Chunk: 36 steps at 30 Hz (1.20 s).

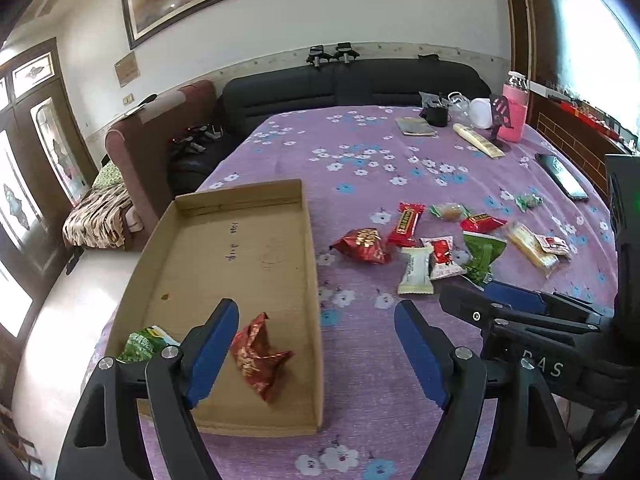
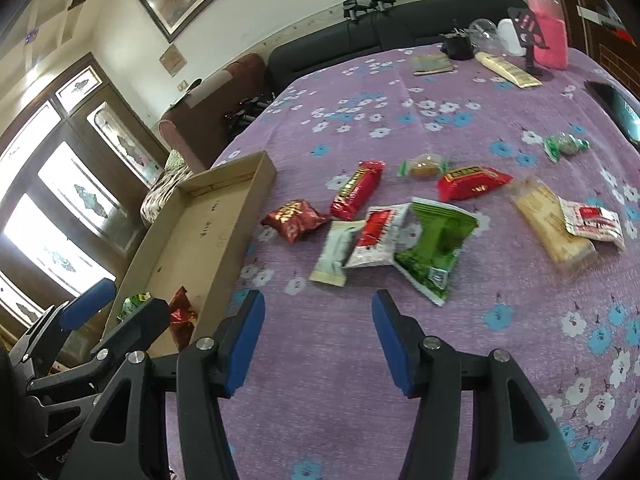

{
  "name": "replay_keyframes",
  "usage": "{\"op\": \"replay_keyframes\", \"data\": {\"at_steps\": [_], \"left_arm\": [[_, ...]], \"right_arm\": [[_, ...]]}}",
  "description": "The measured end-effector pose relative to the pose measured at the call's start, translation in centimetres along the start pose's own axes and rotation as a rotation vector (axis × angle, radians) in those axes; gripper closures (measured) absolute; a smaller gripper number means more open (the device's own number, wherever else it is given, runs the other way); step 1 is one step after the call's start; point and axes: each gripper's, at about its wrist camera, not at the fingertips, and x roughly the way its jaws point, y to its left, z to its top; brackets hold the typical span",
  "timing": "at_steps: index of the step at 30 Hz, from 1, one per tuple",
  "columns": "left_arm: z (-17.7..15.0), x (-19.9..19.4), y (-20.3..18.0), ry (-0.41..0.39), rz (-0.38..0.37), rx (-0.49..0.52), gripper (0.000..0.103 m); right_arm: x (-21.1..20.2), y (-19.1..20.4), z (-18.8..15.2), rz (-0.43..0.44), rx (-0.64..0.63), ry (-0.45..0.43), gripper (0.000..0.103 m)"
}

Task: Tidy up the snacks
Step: 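Move both tools back over the snacks on the tablecloth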

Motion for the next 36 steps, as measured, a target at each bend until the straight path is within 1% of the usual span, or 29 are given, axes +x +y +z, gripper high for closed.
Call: {"op": "replay_keyframes", "data": {"at_steps": [14, 36], "left_arm": [[-0.1, 0.5, -1.1, 0.024, -0.002, 0.012, 0.017], [-0.3, 1.7, -1.3, 0.059, -0.001, 0.019, 0.016]], "right_arm": [[-0.1, -2.5, -0.1, -0.024, 0.064, -0.003, 0.048], [0.6, -3.3, -0.2, -0.031, 0.086, 0.016, 0.048]]}}
